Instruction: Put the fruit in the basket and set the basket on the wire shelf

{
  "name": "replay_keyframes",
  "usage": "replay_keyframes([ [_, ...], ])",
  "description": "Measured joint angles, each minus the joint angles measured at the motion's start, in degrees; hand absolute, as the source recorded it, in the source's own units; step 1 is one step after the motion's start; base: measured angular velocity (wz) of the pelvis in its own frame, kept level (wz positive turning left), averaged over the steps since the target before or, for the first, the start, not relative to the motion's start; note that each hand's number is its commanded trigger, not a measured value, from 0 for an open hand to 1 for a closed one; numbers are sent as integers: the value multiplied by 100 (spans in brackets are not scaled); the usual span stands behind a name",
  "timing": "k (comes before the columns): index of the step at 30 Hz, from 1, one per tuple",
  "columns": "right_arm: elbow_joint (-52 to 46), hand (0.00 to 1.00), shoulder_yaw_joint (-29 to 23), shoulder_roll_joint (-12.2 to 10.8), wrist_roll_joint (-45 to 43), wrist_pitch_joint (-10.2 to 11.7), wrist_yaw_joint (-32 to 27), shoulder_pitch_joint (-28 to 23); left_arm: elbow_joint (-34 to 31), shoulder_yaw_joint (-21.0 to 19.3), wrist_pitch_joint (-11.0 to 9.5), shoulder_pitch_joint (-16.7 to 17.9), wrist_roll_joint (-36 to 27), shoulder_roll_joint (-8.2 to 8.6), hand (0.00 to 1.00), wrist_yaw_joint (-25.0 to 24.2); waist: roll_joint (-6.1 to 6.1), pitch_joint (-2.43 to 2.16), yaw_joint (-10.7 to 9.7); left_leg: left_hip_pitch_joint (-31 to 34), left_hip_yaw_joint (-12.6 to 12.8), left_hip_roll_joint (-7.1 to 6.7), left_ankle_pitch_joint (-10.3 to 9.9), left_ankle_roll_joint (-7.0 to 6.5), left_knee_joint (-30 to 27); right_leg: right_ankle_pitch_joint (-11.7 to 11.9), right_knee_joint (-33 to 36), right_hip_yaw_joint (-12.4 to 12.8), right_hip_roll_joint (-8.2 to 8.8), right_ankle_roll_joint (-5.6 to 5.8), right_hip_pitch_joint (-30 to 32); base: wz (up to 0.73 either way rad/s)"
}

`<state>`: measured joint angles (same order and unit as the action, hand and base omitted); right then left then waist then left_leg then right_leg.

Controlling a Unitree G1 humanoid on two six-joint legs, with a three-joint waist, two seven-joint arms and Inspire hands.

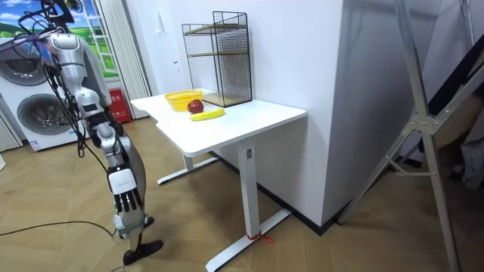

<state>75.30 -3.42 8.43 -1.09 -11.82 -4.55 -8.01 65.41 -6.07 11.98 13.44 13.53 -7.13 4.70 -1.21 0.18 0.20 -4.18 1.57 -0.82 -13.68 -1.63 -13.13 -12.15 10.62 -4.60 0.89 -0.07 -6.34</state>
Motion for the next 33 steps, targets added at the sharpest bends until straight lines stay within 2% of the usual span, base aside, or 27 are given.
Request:
replay_keyframes([
  [3, -4, 0, -360, 4, 772, 53, -182, -53, -17, -66, -22, 35, 1, 5, 0, 0, -5, 4, -14, -94, 14, -2, 0, 0, 61, -13, -11, 18, 2, 3, -61, -5],
  [7, -160, 0, -729, -27, 2957, 219, -417, -224, -33, -285, -101, 70, -37, 8, 0, 1, -8, 3, -47, -149, 46, -2, 0, 1, 133, -32, -17, 65, -2, 3, -110, 0],
  [9, -160, 0, -1044, -47, 4026, 252, -416, -216, -26, -423, -123, 115, -42, 17, 0, 1, -7, 2, -167, -147, 43, -3, 0, 1, 120, -32, -40, 53, -3, 2, -109, 0],
  [10, -161, 0, -1132, -48, 4258, 256, -417, -217, -27, -460, -129, 128, -44, 17, 0, 2, -9, 1, -192, -147, 45, -3, 0, 1, 119, -32, -55, 57, -3, 1, -109, 0],
  [14, -240, 0, -1854, -48, 6092, 345, -515, -227, -36, -859, -326, 214, -81, 16, 0, 2, -54, -17, -303, -190, 120, 0, 0, 1, 132, -31, -69, 123, -10, 1, -126, -8],
  [17, -259, 0, -2470, -50, 7056, 469, -556, -196, -26, -1143, -335, 246, -82, 21, 0, 2, -89, -14, -397, -212, 133, -1, 0, 1, 144, -33, -88, 125, -9, 3, -152, -3],
  [23, -568, 0, -3176, -45, 8072, 805, -815, -49, -35, -1177, -456, 275, -214, 0, 0, 2, -99, -42, -482, -214, 139, 1, -1, 2, 143, -34, -73, 159, -8, 4, -141, 0],
  [27, -1026, 0, -3507, 2, 8073, 959, -1152, 91, -65, -1198, -503, 259, -185, -20, 0, 2, -87, -47, -523, -240, 167, 3, -1, 2, 145, -34, -67, 180, -11, 5, -141, -4],
  [30, -1873, 0, -3669, 71, 7930, 1088, -1562, 123, -142, -1228, -567, 294, -171, -22, 0, 3, -71, -42, -530, -217, 214, 3, -1, 1, 148, -39, -27, 204, -11, 13, -85, -7],
  [33, -2879, 0, -3737, 137, 7928, 1378, -1991, 165, -207, -1252, -619, 307, -208, -34, 0, 2, -92, -57, -562, -132, 244, 3, 1, -2, 148, -42, 30, 227, -10, 21, 30, -3],
])
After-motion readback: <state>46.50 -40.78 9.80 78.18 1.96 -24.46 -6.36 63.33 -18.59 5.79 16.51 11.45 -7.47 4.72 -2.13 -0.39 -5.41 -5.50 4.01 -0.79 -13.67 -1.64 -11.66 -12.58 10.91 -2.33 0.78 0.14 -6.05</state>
